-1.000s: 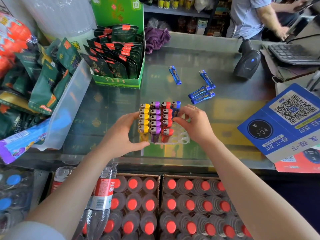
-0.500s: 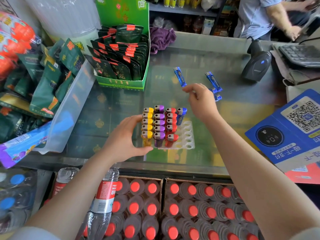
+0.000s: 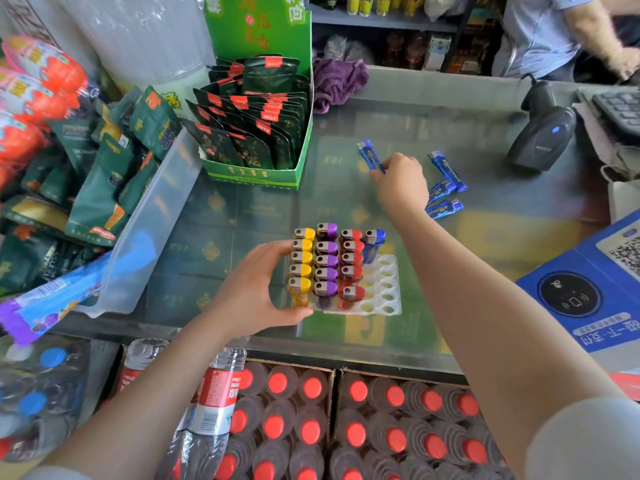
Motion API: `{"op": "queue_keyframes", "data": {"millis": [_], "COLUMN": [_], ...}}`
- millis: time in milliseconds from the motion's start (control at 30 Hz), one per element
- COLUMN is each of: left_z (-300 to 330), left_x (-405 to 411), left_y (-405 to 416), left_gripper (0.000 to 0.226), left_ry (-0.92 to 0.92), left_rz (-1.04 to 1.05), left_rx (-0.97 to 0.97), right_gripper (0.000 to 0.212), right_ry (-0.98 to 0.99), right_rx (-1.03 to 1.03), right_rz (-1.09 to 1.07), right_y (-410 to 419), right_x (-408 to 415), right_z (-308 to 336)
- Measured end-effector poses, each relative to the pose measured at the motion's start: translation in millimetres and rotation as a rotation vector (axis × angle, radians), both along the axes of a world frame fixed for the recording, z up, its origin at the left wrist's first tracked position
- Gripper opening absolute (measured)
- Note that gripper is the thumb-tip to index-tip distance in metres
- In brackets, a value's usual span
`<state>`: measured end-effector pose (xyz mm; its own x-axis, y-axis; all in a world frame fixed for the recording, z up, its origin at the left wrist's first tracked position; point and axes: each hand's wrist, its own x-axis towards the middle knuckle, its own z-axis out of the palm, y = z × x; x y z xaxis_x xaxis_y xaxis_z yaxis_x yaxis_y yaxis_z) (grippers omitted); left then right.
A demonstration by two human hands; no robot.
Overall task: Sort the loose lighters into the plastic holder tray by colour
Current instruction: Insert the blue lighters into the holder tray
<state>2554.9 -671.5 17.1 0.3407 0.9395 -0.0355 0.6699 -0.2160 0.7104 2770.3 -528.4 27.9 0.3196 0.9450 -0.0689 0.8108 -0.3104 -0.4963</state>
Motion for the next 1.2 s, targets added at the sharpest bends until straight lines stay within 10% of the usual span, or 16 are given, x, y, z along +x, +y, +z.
{"op": "queue_keyframes", "data": {"millis": [267, 567, 1200], "left_z": [-3.3, 0.5, 4.7], "left_x": [-1.6, 1.4, 2.5], "left_y": [-0.8, -2.4, -7.4], "left_gripper": [0.078, 0.077, 0.078], "left_ry": [-0.01, -0.006, 0.008], "left_rz": [0.02, 0.019, 0.018], "left_rx": [-0.027, -0.033, -0.01], "right_gripper": [0.013, 0.014, 0.01], "right_ry": [0.046, 0.855, 0.206], "right_rx": [0.026, 0.195, 0.28], "right_rz": [0.137, -0.039, 0.183], "right_y": [-40.5, -152.2, -159.4], "right_x": [8.2, 33.4, -6.8], "right_z": [16.5, 18.7, 0.1]}}
